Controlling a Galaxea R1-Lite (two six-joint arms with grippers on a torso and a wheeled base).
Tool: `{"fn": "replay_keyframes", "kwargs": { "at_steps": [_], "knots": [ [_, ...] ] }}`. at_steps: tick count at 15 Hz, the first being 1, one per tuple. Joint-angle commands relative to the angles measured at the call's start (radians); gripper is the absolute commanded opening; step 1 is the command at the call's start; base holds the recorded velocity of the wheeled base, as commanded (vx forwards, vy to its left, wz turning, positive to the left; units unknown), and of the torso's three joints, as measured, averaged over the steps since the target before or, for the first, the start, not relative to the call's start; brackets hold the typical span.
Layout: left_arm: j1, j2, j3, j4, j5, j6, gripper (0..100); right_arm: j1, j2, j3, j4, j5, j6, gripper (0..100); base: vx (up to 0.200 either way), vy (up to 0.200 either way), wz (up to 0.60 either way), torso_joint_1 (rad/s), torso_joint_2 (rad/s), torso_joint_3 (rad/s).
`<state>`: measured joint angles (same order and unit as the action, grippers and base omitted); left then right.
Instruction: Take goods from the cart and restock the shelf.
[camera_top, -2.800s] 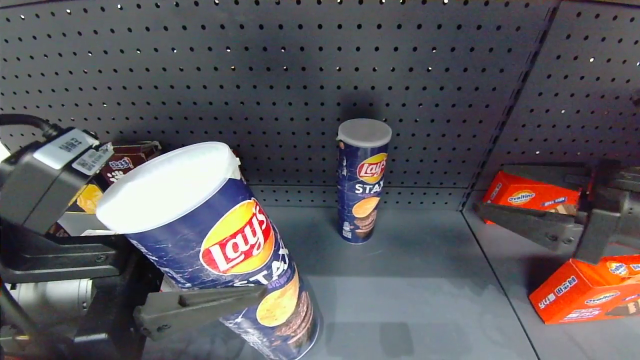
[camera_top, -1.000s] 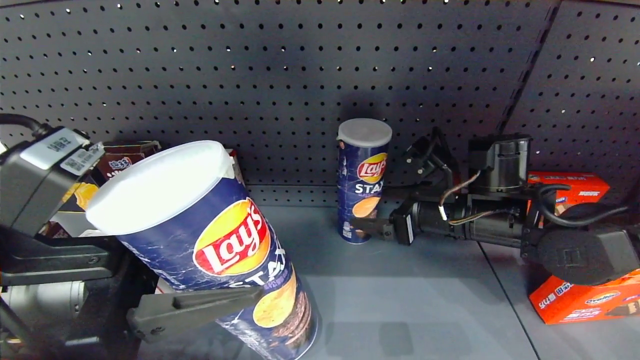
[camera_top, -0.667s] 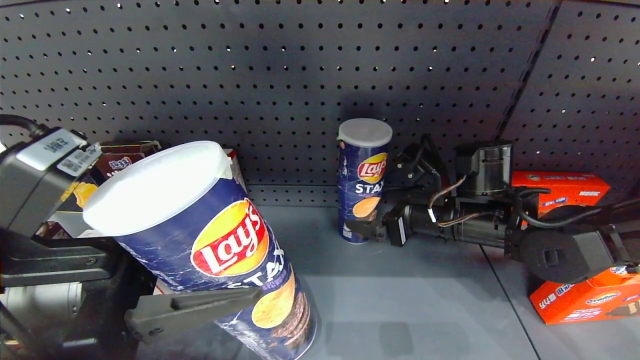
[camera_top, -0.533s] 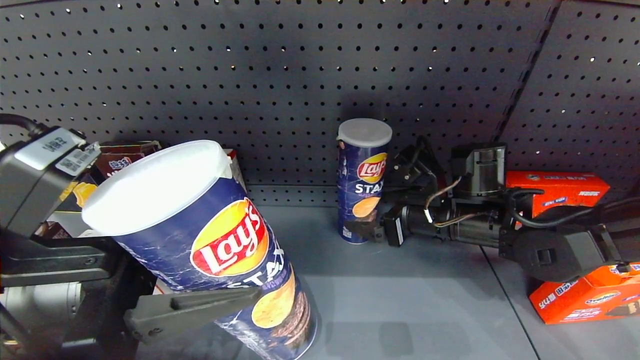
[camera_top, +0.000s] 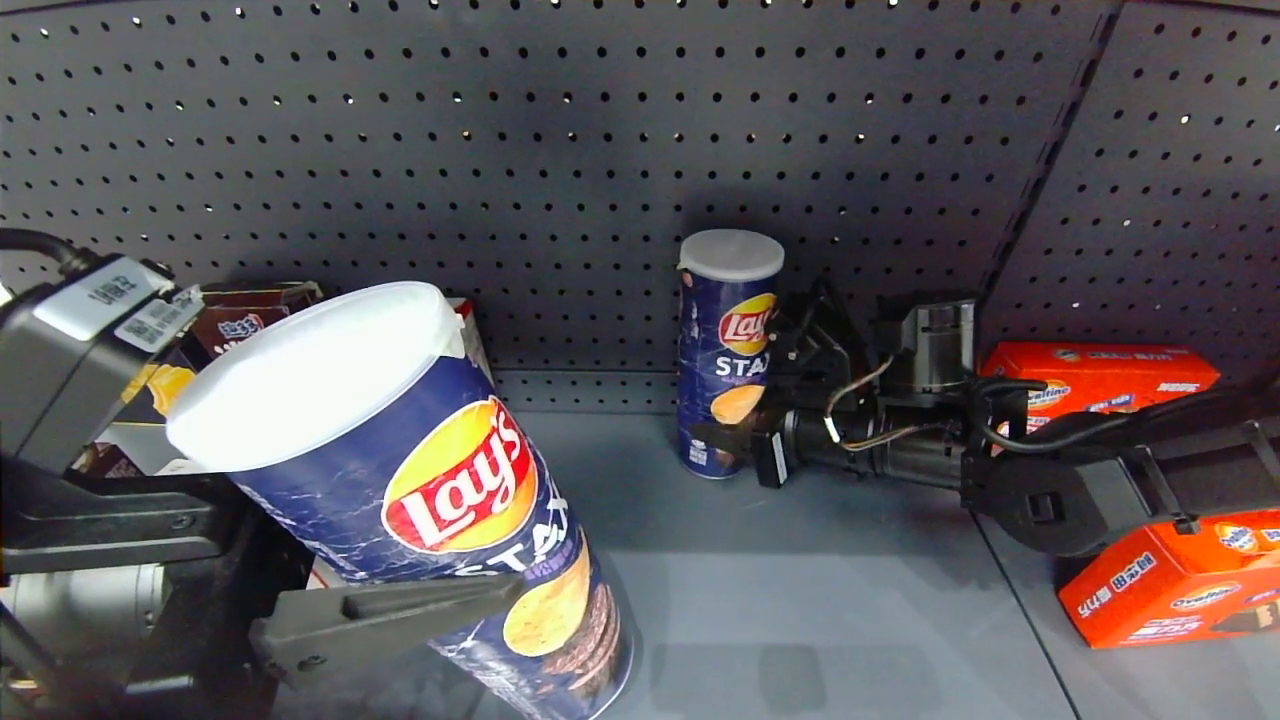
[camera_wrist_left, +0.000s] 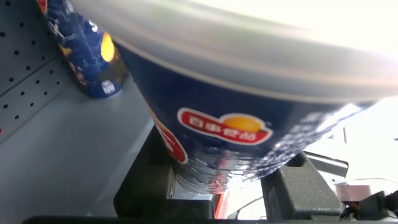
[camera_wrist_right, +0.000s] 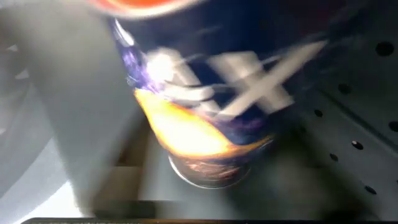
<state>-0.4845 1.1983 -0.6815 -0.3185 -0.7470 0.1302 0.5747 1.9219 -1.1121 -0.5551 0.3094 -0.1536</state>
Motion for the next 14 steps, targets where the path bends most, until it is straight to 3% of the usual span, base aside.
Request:
{"fn": "replay_keyframes", "kwargs": {
  "at_steps": [1,5,8,10,11,12,14],
  "knots": [
    [0.0,0.0,0.0,-0.001,0.0,0.0,0,0.002,0.003,0.0,0.003,0.001,0.0,0,0.0,0.0,0.0,0.0,0.0,0.0],
    [0.001,-0.003,0.005,-0.001,0.002,0.0,0,0.011,-0.046,0.017,0.006,-0.023,0.0,0,0.0,0.0,0.0,0.0,0.0,0.0],
    [0.0,-0.008,0.005,-0.001,0.002,0.0,0,0.062,-0.17,0.081,0.08,-0.111,0.003,0,0.0,0.0,0.0,0.0,0.0,0.0],
    [0.0,-0.009,0.005,-0.001,0.002,0.0,0,0.132,-0.213,0.112,0.084,-0.207,0.009,0,0.0,0.0,0.0,0.0,0.0,0.0],
    [0.0,-0.009,0.005,-0.001,0.002,0.0,0,0.132,-0.213,0.112,0.084,-0.207,0.009,0,0.0,0.0,0.0,0.0,0.0,0.0],
    [0.0,-0.009,0.003,-0.001,0.003,0.0,0,0.214,-0.253,0.143,0.084,-0.283,0.036,0,0.0,0.0,0.0,0.0,0.0,0.0],
    [0.0,-0.009,0.005,-0.001,0.006,-0.001,0,0.287,-0.282,0.167,0.084,-0.378,0.086,0,0.0,0.0,0.0,0.0,0.0,0.0]
  ]
}}
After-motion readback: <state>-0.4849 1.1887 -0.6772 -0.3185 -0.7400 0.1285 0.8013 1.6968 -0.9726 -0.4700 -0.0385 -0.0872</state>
